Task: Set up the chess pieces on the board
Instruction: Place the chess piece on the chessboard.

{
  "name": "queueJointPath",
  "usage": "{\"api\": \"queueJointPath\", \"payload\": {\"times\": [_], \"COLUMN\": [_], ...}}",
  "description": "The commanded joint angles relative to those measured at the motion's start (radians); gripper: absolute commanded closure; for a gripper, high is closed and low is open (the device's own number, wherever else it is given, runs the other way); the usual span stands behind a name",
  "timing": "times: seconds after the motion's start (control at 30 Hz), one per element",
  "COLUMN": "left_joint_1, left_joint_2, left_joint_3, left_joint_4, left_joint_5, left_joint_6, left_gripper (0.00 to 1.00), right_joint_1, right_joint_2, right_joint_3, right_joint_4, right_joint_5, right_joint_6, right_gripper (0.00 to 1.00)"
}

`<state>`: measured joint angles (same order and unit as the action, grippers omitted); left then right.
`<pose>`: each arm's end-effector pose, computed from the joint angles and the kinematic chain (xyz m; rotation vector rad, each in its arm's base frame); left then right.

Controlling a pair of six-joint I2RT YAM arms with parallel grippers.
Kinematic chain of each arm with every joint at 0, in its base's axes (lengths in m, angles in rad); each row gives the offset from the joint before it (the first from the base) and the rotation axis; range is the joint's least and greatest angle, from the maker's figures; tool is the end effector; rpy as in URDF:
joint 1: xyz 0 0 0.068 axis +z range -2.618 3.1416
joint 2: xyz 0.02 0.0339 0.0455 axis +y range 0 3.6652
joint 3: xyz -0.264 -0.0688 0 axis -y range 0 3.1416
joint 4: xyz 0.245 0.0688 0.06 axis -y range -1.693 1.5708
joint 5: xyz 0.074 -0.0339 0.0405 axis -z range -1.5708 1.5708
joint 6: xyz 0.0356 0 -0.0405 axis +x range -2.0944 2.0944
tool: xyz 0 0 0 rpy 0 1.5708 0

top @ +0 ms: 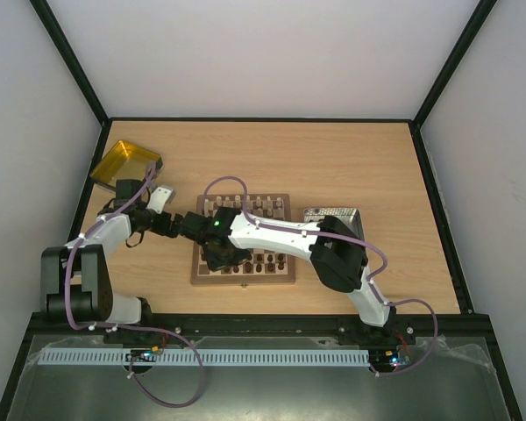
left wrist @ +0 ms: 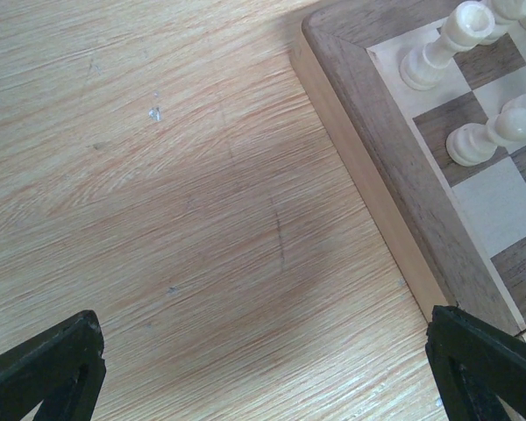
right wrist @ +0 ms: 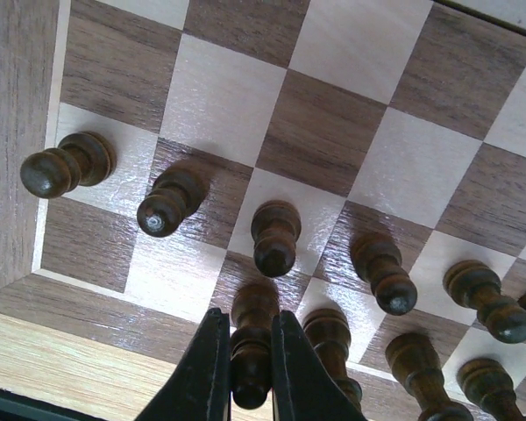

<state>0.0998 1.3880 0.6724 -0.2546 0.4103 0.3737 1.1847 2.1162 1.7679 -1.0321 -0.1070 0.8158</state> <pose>0.2567 0.0114 0.1697 0.4908 2.4050 -0.3176 0.1578 0.3983 0.2046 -0.5860 3.0544 0.3399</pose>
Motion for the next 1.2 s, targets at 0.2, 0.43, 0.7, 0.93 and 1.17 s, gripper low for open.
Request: {"api": "queueJointPath", "payload": {"times": [0.2,0.43,0.7,0.93,1.17], "left_joint_1": [0.006,0.006,0.006,0.006,0.006], "left_joint_2": [0.020,0.020,0.020,0.022,0.022], "left_joint_3": [0.011,0.011,0.012,0.013,0.012], "left_joint_4": [-0.006,-0.011,-0.012,-0.014,-0.014], "left_joint_5": [0.018,0.025,0.030,0.032,0.031], "left_joint_6": [0.005,0.007,0.008,0.008,0.010], "left_gripper": [0.00,0.00,0.00,0.01,0.00], "right_joint_1": [-0.004,-0.005,-0.004,-0.004,-0.004], "right_joint_2": [-0.046,-0.045,-0.047,-0.048,-0.053], "right_joint_3": [-0.016,-0.015,-0.013,-0.013,-0.011], "right_joint_4": [0.017,0.016,0.008,0.011,0.011], "right_joint_5": [-0.007,-0.007,-0.005,-0.008,-0.010], "right_joint_6": [0.003,0.003,0.006,0.008,0.009], "right_gripper": [0.96,0.96,0.92,0.89,0.85]}}
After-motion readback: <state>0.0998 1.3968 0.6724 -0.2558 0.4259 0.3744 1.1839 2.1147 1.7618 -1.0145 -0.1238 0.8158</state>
